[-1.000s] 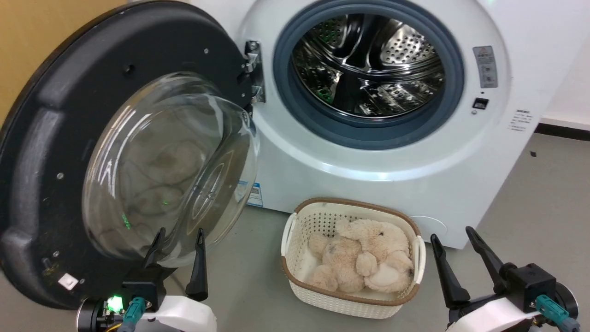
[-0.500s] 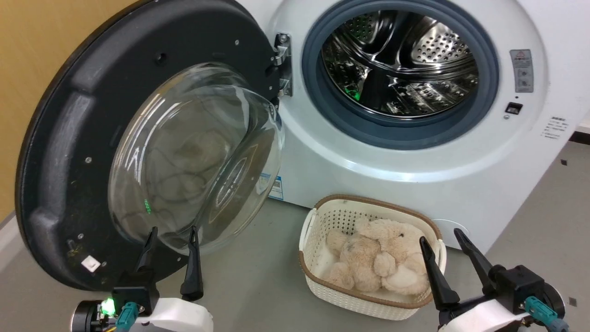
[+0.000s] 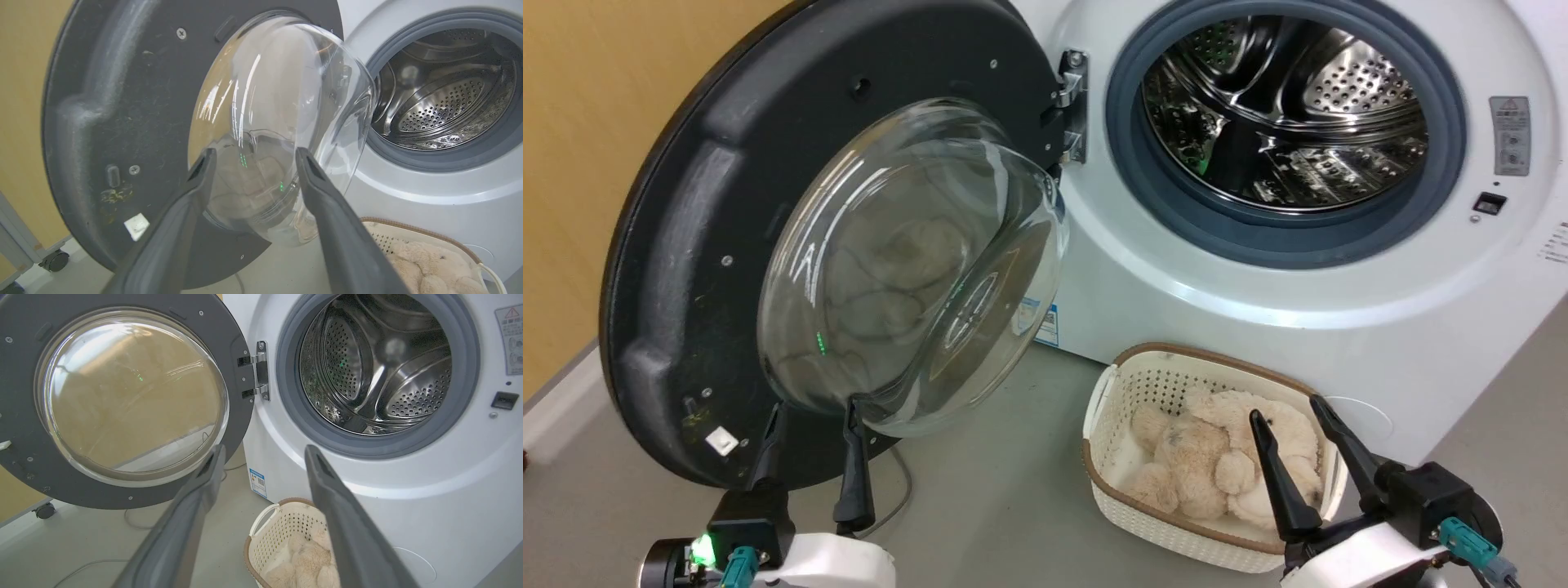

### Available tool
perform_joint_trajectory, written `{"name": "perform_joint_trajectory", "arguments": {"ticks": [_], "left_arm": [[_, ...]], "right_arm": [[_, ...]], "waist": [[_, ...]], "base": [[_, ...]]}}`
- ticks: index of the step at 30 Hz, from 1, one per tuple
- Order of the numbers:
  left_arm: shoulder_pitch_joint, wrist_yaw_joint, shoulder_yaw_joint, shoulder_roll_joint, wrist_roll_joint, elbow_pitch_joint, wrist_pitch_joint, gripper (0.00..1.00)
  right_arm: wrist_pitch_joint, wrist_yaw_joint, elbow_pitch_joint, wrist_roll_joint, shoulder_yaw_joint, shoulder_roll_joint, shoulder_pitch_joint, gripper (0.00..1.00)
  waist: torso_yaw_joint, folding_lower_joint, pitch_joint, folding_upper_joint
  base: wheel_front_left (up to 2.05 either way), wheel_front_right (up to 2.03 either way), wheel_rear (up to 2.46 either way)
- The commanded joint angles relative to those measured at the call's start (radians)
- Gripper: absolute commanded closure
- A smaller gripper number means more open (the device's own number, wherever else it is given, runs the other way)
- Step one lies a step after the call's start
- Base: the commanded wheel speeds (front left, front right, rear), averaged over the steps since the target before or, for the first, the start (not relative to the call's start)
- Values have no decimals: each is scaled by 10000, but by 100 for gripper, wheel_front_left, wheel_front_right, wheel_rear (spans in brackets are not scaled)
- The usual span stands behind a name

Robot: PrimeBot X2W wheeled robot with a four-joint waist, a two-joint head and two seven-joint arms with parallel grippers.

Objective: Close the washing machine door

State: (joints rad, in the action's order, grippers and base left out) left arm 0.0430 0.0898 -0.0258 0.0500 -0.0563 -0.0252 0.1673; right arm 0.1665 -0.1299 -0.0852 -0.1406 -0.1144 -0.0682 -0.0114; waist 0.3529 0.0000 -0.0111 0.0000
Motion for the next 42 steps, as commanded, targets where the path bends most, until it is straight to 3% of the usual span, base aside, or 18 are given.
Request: {"name": "perform_joint_trajectory", "arguments": {"ticks": [1, 42], "left_arm": [[182, 111, 23, 2, -33, -76, 107, 0], [600, 668, 139, 3, -403, -485, 945, 0]], "right_arm": [[119, -5, -69, -96, -106, -89, -205, 0], [952, -8, -660, -973, -1086, -442, -704, 0]], "waist": [[120, 0, -26, 0], [1932, 0, -296, 0]], "base": [[0, 0, 0], [0, 0, 0]]}}
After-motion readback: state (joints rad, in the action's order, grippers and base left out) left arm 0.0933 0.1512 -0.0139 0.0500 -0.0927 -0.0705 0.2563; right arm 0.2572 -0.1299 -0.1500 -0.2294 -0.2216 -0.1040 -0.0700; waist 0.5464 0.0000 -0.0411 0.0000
